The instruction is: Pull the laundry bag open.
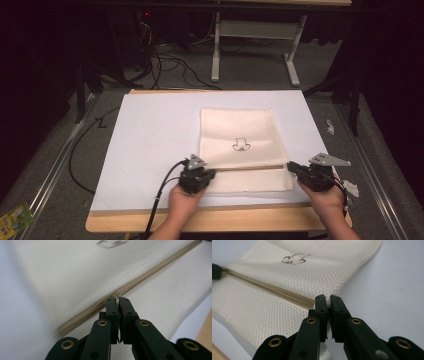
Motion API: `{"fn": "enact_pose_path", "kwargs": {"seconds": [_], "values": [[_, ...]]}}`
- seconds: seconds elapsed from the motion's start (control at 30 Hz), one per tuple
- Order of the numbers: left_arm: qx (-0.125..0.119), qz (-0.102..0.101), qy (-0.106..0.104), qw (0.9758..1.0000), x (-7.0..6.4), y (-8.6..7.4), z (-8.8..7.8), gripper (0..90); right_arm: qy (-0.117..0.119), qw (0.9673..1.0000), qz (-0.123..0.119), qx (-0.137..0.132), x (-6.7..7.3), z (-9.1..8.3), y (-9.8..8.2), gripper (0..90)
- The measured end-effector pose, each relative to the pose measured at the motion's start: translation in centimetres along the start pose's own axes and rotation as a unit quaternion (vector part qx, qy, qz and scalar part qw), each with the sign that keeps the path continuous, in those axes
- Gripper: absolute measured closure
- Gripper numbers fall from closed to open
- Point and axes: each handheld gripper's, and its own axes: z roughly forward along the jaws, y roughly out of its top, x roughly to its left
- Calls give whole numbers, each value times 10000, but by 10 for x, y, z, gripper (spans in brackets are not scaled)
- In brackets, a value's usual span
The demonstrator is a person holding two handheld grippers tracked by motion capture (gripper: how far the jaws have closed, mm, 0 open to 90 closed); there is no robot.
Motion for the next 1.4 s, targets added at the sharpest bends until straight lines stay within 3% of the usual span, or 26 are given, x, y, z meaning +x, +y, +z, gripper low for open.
{"fn": "enact_pose_path", "kwargs": {"seconds": [0.07, 0.1, 0.13, 0.2, 0.33, 0.47, 0.5, 0.6, 0.63, 0.73, 0.8, 0.87, 0.97, 1.0, 1.03, 1.13, 1.2, 1.23, 1.3, 1.4], "values": [[5, -232, 75, 9997, 25, -11, -21, 876, 8, 10000, 83, -21, -7, 0, -1, 861], [5, -232, 75, 9997, 25, -11, -21, 876, 8, 10000, 83, -21, -7, 0, -1, 861], [-8, -235, 84, 9997, 29, -18, -25, 875, 202, 9998, 57, 17, -4, 4, -2, 859], [3, -245, 71, 9997, 31, -26, -23, 873, 115, 9997, -182, 81, 4, 7, -1, 856], [-96, -217, -113, 9997, 35, -25, -28, 868, 135, 9998, -160, 49, 6, 6, -1, 849], [-222, -193, -164, 9994, 35, -26, -32, 863, 182, 9997, -156, 83, 4, 6, -2, 837], [-307, -119, -151, 9993, 35, -26, -33, 773, 261, 9995, -180, 68, 3, 7, -4, 813], [-432, -96, -189, 9988, 36, -26, -35, 670, 254, 9995, -174, 77, 2, 8, -5, 790], [-538, -103, -78, 9985, 37, -25, -37, 620, 265, 9995, -150, 27, 1, 8, -5, 733], [-623, -122, 15, 9980, 40, -24, -39, 536, 256, 9996, -115, -34, 0, 7, -5, 680], [-650, 126, 331, 9973, 42, -22, -42, 485, 264, 9995, -83, -119, -3, 5, -5, 629], [-660, 224, 432, 9966, 42, -21, -44, 457, 278, 9995, -84, -155, -4, 4, -5, 608], [-746, 392, 655, 9943, 45, -18, -50, 395, 80, 9996, -63, -255, -14, 0, -5, 498], [-766, 410, 718, 9936, 47, -17, -52, 395, 80, 9996, -63, -255, -14, 0, -5, 498], [-786, 420, 812, 9927, 51, -17, -55, 374, -124, 9994, -38, -319, -20, -2, -6, 419], [-755, 442, 1209, 9888, 63, -17, -63, 334, -406, 9984, -25, -381, -30, -6, -8, 301], [-760, 425, 1324, 9874, 67, -17, -66, 314, -496, 9980, 16, -397, -34, -7, -8, 278], [-782, 374, 1425, 9860, 72, -18, -69, 277, -646, 9967, 163, -462, -44, -12, -10, 241], [-906, 162, 1493, 9845, 80, -19, -76, 262, -703, 9960, 204, -504, -49, -14, -11, 228], [-957, 106, 1511, 9838, 83, -19, -78, 250, -756, 9955, 300, -481, -52, -15, -13, 225]]}}
